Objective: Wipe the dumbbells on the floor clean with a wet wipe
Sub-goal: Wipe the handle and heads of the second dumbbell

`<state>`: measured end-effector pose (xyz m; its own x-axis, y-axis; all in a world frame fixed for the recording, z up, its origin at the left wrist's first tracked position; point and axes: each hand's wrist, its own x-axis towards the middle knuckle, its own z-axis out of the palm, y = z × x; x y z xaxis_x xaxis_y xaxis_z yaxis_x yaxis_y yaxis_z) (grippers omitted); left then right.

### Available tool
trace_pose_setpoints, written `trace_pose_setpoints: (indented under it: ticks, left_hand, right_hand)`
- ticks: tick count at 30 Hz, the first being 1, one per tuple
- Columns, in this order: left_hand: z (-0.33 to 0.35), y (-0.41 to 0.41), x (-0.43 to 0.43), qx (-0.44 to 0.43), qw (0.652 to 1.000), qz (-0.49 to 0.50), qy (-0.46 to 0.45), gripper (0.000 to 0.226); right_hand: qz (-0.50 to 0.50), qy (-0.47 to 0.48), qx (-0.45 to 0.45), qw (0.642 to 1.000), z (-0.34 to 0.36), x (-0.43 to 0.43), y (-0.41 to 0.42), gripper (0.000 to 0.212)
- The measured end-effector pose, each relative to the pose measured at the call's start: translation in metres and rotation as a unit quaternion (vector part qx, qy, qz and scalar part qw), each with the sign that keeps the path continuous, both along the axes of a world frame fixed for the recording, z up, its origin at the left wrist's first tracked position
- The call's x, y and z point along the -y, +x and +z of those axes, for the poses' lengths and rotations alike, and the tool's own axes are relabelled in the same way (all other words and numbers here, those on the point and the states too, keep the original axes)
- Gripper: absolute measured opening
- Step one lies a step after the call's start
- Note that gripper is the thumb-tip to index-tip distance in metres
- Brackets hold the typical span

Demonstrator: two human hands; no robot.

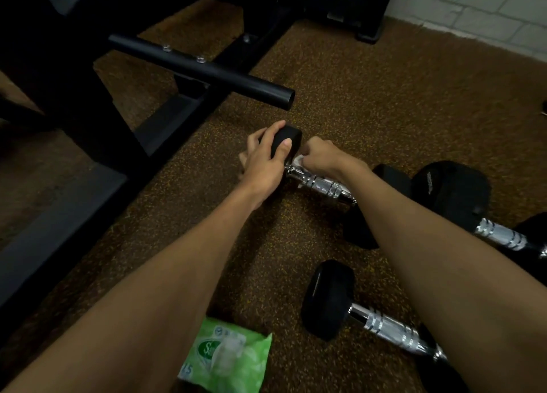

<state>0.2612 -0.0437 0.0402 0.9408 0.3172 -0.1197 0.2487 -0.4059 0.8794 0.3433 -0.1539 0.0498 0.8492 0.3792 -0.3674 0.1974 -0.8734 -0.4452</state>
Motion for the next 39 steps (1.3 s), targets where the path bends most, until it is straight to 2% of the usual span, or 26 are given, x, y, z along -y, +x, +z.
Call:
trace_pose_setpoints:
  ticks: [4,7,11,14,19,21,25,32,34,39]
  left_hand:
    - [-0.001,-0.001,0.000,0.003,1.000,-0.004,-0.005,0.040]
    - [-0.002,-0.003,0.000,0.007,1.000,-0.003,-0.007,0.040]
    - [-0.001,-0.004,0.000,0.005,1.000,-0.005,-0.011,0.040]
    - [0.000,-0.002,-0.001,-0.003,1.000,-0.009,-0.013,0.041]
    - [-0.002,-0.002,-0.002,0.000,1.000,-0.012,-0.012,0.041]
    - [-0.002,-0.003,-0.003,0.000,1.000,-0.013,-0.013,0.041]
    - [-0.003,-0.004,-0.002,0.003,1.000,-0.012,-0.013,0.041]
    - [-0.001,-0.002,-0.002,0.000,1.000,-0.010,-0.015,0.040]
    - [-0.001,-0.002,-0.002,0.000,1.000,-0.009,-0.014,0.040]
    - [-0.003,-0.004,-0.002,0.009,1.000,-0.009,-0.010,0.040]
  right_hand:
    - [0.067,0.014,0.079,0.995,0.005,0.004,-0.013,0.020]
    - [0.093,0.025,0.096,0.991,0.005,0.017,-0.017,0.018]
    - [0.031,0.059,0.064,0.996,0.000,0.022,-0.011,0.013]
    - [0.004,0.062,0.068,0.996,-0.007,0.010,-0.010,0.017]
    - [0.070,0.046,0.220,0.972,-0.019,0.004,-0.030,0.019]
    - [0.117,0.034,0.245,0.962,-0.021,0.014,-0.037,0.019]
    - [0.194,0.030,0.227,0.954,-0.016,0.034,-0.036,0.017]
    - [0.045,0.108,0.192,0.974,-0.019,0.019,-0.020,0.007]
    - [0.032,0.114,0.196,0.973,-0.023,0.008,-0.022,0.007]
    - [0.139,0.048,0.263,0.954,-0.031,0.013,-0.037,0.013]
